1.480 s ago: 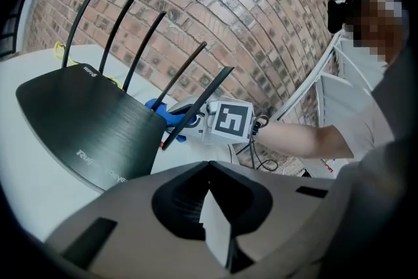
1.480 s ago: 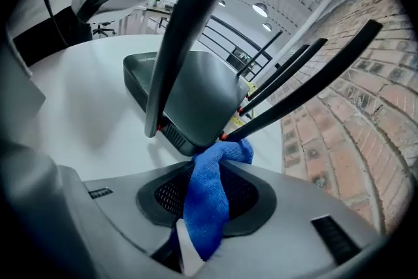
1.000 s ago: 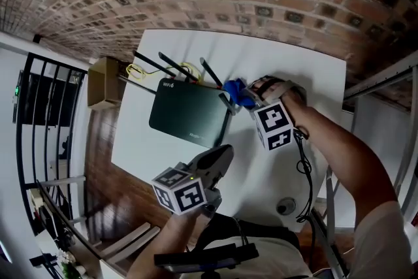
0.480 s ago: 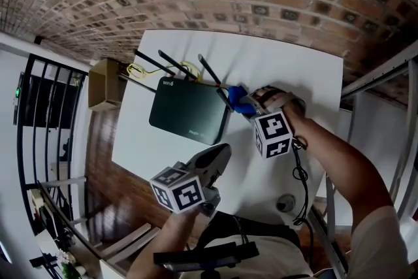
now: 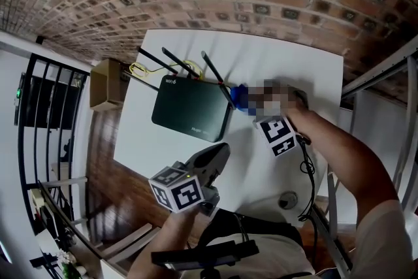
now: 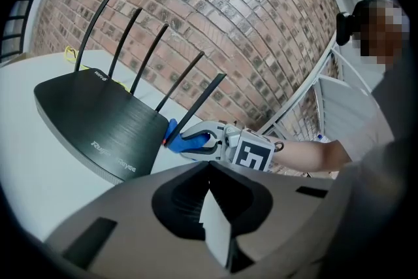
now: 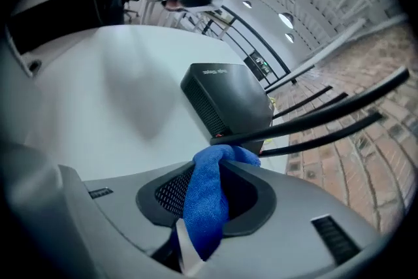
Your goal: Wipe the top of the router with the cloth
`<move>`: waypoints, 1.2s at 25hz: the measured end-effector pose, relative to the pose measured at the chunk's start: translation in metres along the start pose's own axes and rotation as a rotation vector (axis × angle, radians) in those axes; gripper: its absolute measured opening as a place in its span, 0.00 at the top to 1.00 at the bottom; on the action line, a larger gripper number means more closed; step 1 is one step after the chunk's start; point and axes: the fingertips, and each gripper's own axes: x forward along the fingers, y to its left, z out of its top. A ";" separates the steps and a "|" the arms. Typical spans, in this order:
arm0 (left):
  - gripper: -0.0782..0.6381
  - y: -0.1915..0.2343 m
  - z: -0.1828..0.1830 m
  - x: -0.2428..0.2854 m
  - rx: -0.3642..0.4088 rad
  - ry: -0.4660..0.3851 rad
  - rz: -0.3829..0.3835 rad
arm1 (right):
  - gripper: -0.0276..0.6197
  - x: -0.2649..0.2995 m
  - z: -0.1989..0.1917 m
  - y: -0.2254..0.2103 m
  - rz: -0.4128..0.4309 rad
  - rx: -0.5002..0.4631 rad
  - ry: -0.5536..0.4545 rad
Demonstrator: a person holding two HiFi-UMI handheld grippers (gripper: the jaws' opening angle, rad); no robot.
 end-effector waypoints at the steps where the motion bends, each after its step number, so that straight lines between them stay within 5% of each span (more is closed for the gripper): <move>1: 0.86 0.000 0.000 -0.001 0.001 -0.001 -0.001 | 0.75 0.001 -0.002 0.002 0.000 -0.051 0.015; 4: 0.86 0.001 -0.001 -0.006 -0.005 -0.010 -0.009 | 0.75 0.003 -0.003 0.007 0.015 -0.139 0.039; 8: 0.86 0.005 -0.004 -0.012 -0.012 -0.016 -0.025 | 0.75 0.000 0.003 0.010 0.016 -0.140 0.052; 19: 0.86 0.019 -0.011 -0.047 0.003 0.028 -0.137 | 0.75 -0.006 0.042 0.014 -0.047 0.252 0.130; 30: 0.86 0.045 -0.007 -0.092 0.017 0.070 -0.225 | 0.75 -0.001 0.094 0.021 -0.023 0.269 0.198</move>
